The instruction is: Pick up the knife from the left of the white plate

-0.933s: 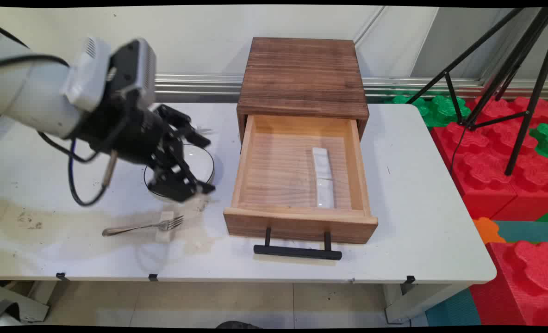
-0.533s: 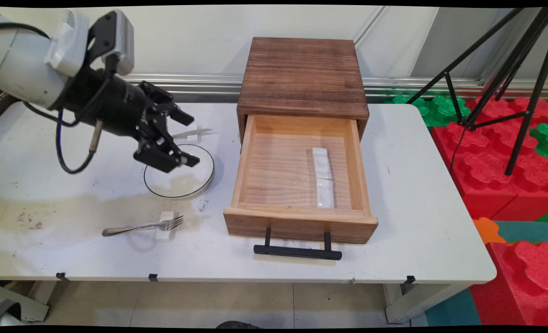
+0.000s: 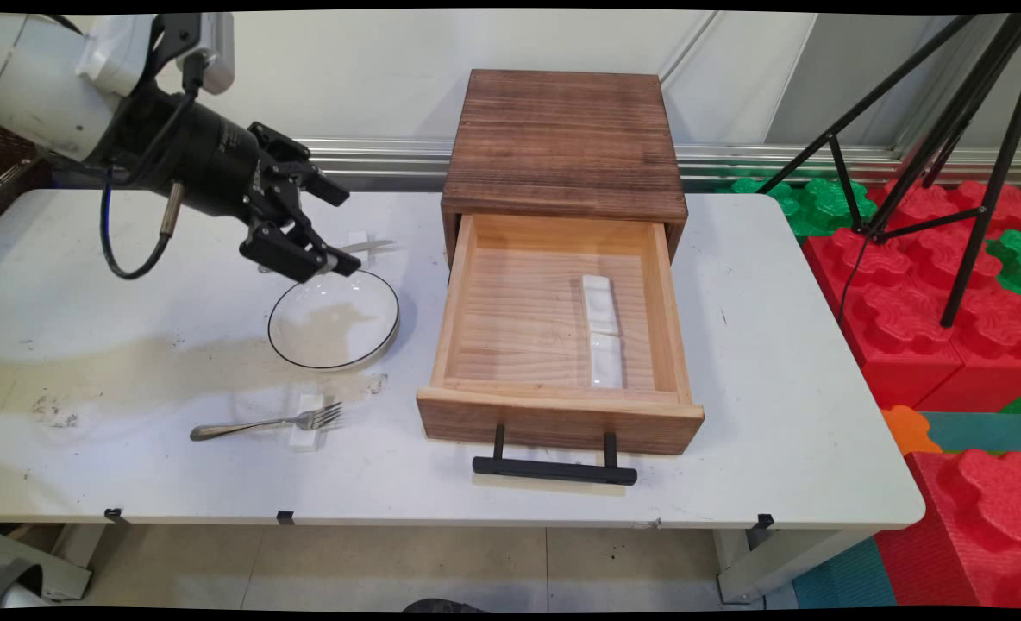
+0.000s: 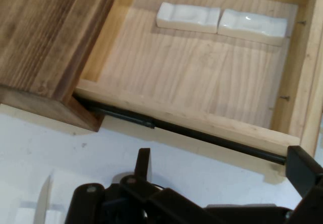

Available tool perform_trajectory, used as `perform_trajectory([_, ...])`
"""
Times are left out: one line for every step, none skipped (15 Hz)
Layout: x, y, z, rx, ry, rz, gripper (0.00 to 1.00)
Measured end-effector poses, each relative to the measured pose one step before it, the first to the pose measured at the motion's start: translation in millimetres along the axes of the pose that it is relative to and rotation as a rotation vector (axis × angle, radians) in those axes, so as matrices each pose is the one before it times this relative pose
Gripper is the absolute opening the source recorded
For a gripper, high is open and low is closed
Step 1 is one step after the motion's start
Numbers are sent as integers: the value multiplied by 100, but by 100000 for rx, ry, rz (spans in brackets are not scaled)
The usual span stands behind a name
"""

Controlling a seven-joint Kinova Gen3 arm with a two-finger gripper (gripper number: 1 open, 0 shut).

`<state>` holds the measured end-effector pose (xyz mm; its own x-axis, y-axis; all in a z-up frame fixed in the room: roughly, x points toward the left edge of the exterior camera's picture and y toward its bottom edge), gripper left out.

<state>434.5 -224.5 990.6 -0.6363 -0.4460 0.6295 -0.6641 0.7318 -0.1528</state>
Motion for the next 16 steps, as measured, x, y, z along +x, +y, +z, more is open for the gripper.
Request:
perform_trajectory([-14,-338,32,155,94,-434,100])
perform_trajectory([-36,-368,27,276,57,-579,100])
perform_trajectory([-15,-311,40,224,21,-491,100])
perform_trajectory([8,-344,57,267,51,-615,100])
perform_trajectory([-18,-345,71,384,-341,-920,100])
perform_trajectory([-36,-311,74,384,-482,-899,100])
perform_trajectory([-29,-225,65,318,-493,-600,100])
perform_trajectory([4,-339,130,532,-655,-763,100])
perform_trajectory([75,-424,194,796,-604,-810,100])
perform_trajectory([74,-452,235,901,-679,-970,100])
perform_trajectory([50,-248,149,511,-379,-516,100])
perform_trajectory([68,-396,274,692,-755,-743,100])
perform_trajectory([28,-389,285,601,-924,-700,100])
perform_trajectory([-15,-464,375,605,-1289,-705,100])
perform_trajectory([-43,-459,414,684,-1333,-775,100])
perform_trajectory([-31,-254,240,365,-747,-450,100])
